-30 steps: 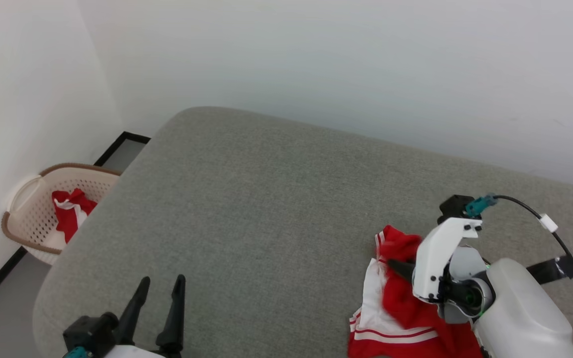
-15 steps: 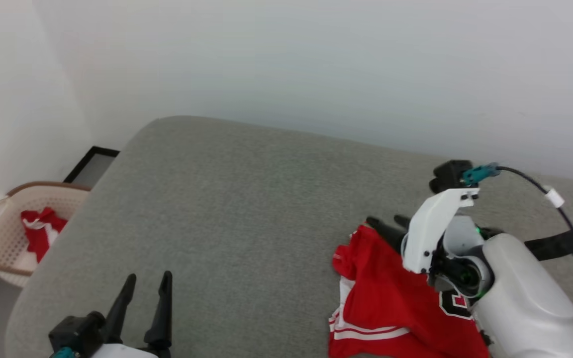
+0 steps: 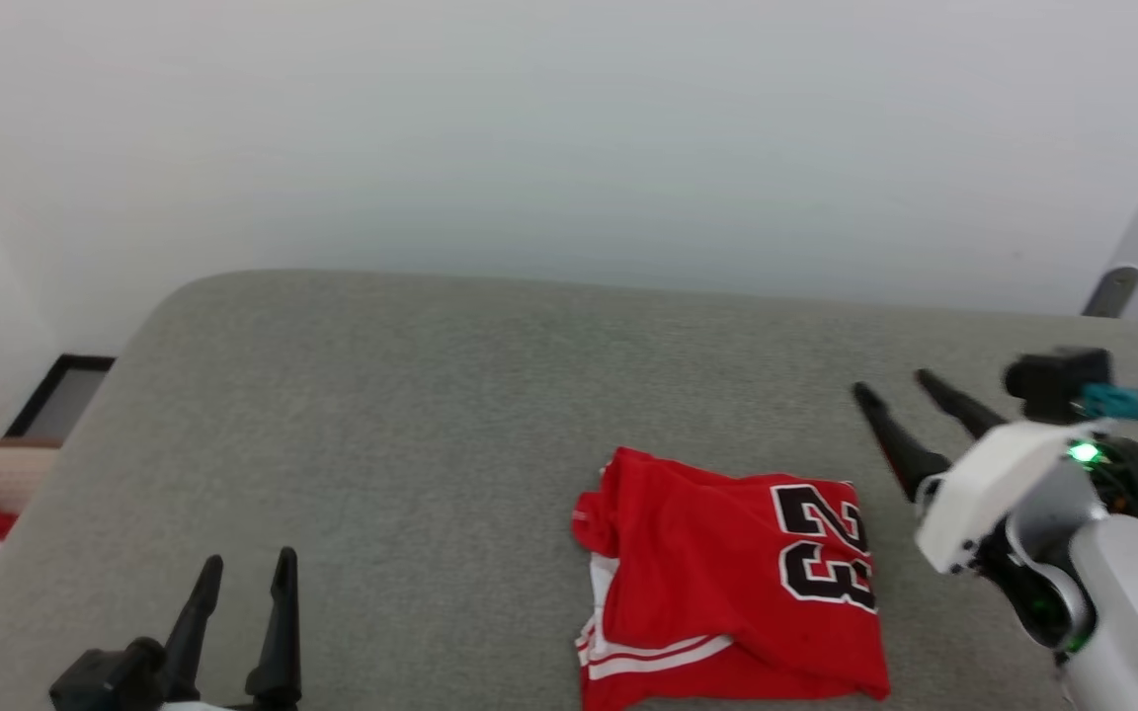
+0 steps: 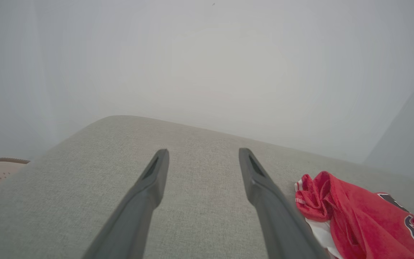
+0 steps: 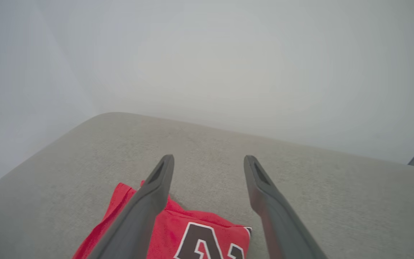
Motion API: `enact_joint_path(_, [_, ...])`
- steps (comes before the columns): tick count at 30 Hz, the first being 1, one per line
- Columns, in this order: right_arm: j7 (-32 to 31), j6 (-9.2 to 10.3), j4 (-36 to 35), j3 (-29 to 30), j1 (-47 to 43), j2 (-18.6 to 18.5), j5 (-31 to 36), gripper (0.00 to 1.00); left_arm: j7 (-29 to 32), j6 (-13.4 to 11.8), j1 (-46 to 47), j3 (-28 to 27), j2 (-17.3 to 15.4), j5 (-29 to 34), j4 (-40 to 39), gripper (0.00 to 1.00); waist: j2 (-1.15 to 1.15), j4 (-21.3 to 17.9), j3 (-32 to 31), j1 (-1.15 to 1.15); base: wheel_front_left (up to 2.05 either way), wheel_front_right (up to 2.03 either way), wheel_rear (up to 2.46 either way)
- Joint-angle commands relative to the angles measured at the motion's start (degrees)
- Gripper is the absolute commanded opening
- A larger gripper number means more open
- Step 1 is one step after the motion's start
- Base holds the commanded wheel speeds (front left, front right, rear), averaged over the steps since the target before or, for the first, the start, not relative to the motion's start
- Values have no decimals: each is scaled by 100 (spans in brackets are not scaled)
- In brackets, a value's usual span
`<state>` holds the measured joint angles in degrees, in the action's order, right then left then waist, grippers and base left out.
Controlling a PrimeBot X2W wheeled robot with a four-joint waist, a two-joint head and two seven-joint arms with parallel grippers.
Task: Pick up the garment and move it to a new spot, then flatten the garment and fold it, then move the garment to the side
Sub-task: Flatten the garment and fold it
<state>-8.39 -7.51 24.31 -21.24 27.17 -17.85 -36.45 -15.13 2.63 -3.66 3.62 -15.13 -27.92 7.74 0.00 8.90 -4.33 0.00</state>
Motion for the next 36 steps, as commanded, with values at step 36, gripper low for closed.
enact_joint_path(36, [1817, 4, -1454, 2230, -2923, 379, 1647, 100, 4, 385, -144, -456, -54, 437, 126, 100, 0, -701, -142, 0, 0, 0, 0])
